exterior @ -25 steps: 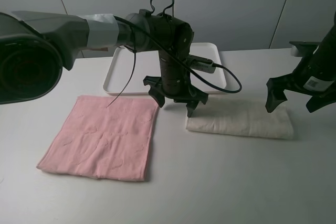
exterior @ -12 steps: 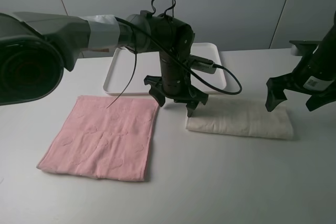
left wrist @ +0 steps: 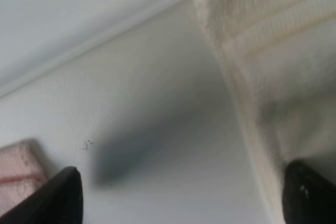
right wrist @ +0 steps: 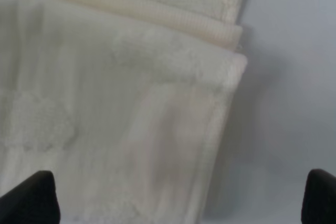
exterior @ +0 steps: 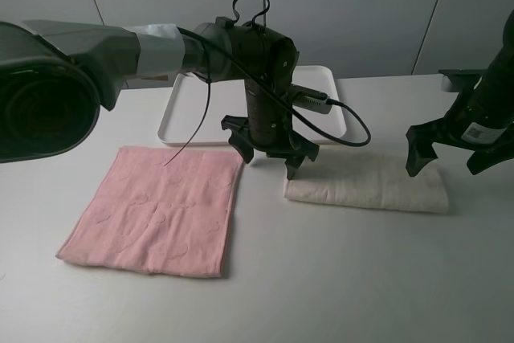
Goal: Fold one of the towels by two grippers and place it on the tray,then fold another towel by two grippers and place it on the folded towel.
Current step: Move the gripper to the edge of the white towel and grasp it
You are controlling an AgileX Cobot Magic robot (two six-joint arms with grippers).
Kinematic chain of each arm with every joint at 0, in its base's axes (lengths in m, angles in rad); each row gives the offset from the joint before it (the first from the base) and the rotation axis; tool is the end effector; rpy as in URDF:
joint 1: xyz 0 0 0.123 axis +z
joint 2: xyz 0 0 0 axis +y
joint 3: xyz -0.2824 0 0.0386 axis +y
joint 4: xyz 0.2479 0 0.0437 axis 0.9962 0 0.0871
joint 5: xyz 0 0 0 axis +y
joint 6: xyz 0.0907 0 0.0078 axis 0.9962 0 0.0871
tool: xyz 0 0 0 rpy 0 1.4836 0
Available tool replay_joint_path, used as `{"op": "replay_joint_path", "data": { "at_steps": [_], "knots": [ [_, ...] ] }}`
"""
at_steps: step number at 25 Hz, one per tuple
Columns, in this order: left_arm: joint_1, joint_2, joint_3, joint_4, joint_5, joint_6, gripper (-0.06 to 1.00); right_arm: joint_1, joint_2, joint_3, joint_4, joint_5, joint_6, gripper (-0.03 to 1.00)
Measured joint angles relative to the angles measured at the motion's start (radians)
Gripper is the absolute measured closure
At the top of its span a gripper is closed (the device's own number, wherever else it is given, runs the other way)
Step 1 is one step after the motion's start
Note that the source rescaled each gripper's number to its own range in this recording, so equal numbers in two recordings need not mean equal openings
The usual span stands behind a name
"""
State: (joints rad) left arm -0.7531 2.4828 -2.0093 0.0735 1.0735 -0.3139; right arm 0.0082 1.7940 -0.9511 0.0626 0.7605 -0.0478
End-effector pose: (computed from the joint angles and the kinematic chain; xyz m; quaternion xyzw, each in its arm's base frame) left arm 0.3670 -0.3360 0.1009 0.2327 0.9704 0.0004 0.0646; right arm 0.3026 0.0064 0.1430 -0.0059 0.9994 0.0216 0.0277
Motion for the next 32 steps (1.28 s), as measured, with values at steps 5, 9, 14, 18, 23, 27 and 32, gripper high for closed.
{"op": "replay_joint_path", "data": {
  "at_steps": [5, 9, 14, 18, 23, 27, 32],
  "knots": [
    [0.0, 0.004, -0.007, -0.01, 0.001, 0.002, -0.04, 0.0, 0.027, -0.001, -0.048, -0.002, 0.022, -0.03],
    [0.0, 0.004, -0.008, -0.011, 0.002, 0.003, -0.04, 0.0, 0.069, -0.007, -0.052, -0.004, 0.027, -0.03],
    [0.0, 0.004, -0.011, -0.011, 0.007, 0.016, -0.04, 0.0, 0.107, -0.009, -0.052, -0.025, 0.03, -0.03],
    [0.0, 0.004, -0.011, -0.011, 0.008, 0.022, -0.04, 0.0, 0.127, -0.01, -0.05, -0.038, 0.032, -0.03],
    [0.0, 0.006, -0.013, -0.011, 0.01, 0.024, -0.04, 0.0, 0.141, -0.01, -0.045, -0.053, 0.032, 0.14],
    [0.0, 0.006, -0.013, -0.011, 0.01, 0.024, -0.04, 0.0, 0.157, -0.012, -0.027, -0.053, 0.026, 0.32],
    [0.0, 0.006, -0.013, -0.011, 0.01, 0.025, -0.04, 0.0, 0.172, -0.016, -0.006, -0.053, 0.005, 0.37]
  ]
}}
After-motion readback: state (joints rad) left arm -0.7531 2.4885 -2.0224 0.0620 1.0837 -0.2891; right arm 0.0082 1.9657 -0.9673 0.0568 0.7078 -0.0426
